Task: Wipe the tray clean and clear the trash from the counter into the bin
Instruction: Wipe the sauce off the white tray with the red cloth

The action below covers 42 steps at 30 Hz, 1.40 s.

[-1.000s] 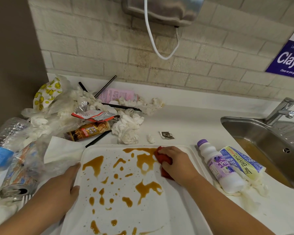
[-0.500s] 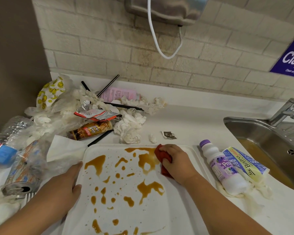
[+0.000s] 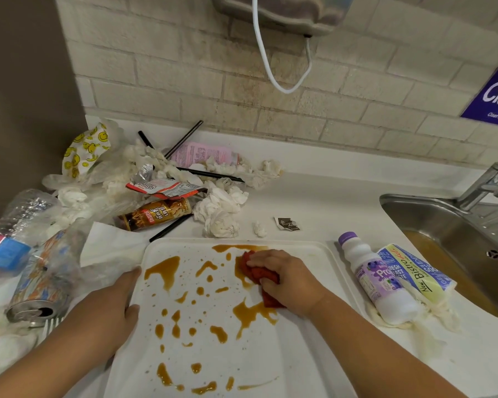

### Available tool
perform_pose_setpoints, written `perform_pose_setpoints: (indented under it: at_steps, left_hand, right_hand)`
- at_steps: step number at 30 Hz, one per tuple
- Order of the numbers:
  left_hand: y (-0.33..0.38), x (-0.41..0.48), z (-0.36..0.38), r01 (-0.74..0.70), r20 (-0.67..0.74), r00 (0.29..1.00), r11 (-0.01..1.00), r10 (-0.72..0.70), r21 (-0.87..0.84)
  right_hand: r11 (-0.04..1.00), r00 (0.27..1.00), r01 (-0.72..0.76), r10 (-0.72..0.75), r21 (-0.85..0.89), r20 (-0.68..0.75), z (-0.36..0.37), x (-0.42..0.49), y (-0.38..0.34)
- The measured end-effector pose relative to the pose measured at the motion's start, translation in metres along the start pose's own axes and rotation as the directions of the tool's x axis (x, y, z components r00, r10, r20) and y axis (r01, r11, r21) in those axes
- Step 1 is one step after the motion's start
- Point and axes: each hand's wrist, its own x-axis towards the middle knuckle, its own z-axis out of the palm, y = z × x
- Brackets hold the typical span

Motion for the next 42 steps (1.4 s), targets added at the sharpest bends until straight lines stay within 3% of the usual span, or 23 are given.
perform_pose_setpoints:
  at_steps: [5,7,11,14,16,19,23,27,30,32,34,38,42]
  left_hand:
    - [-0.001,0.000,0.002,0.005,-0.013,1.000,1.000,-0.005,0.016]
    - [-0.002,0.000,0.003,0.006,-0.018,1.000,1.000,-0.006,0.004]
    - [-0.001,0.000,0.002,0.001,-0.030,1.000,1.000,-0.001,-0.001]
    - [-0.001,0.001,0.001,0.002,-0.034,0.999,1.000,-0.002,0.002]
    - [-0.001,0.000,0.002,-0.003,-0.038,0.999,1.000,0.004,0.007]
    - [-0.001,0.001,0.003,-0.001,-0.032,0.999,1.000,0.001,0.001]
    - [0.000,0.000,0.002,0.003,-0.034,0.999,1.000,-0.002,0.009]
    - [0.000,0.001,0.001,0.002,-0.020,1.000,1.000,-0.002,-0.004]
    - [0.000,0.001,0.001,0.008,-0.014,1.000,1.000,-0.008,-0.001]
    - [0.001,0.001,0.001,0.009,-0.013,1.000,1.000,-0.009,0.002]
    - [0.000,0.000,0.000,0.007,-0.006,1.000,1.000,-0.007,0.001]
    - [0.001,0.000,0.001,0.005,-0.001,1.000,1.000,-0.005,0.014]
    - [0.003,-0.001,-0.002,-0.008,0.006,1.000,1.000,0.008,0.026]
  right_hand:
    - [0.993,0.993,-0.105,0.108,0.054,-0.042,-0.015,-0.003,0.012]
    - [0.996,0.994,-0.080,0.082,0.035,-0.075,-0.009,0.003,0.007]
    - [0.998,0.998,0.052,-0.052,-0.023,0.019,0.005,0.005,-0.004]
    - [0.999,0.996,-0.017,0.013,0.048,0.090,-0.007,-0.001,0.005]
    - [0.998,0.998,-0.053,0.051,0.041,0.047,-0.013,0.000,0.011]
    - [0.998,0.999,0.043,-0.043,-0.044,0.000,-0.003,0.006,0.006]
    - [0.982,0.979,0.182,-0.177,-0.051,0.099,0.010,0.003,-0.005]
    - [0.983,0.989,-0.071,0.048,0.171,0.136,-0.019,-0.010,0.006]
    - [0.852,0.966,-0.160,0.240,0.499,-0.100,-0.040,-0.022,0.020]
    - [0.794,0.909,-0.190,0.364,0.577,-0.202,-0.047,-0.026,0.032]
    - [0.834,0.863,-0.255,0.425,0.489,-0.275,-0.044,-0.025,0.045]
    - [0.927,0.839,-0.361,0.370,0.100,-0.398,-0.022,-0.016,0.043]
    - [0.975,0.937,-0.224,0.216,0.001,-0.273,-0.005,-0.008,0.015]
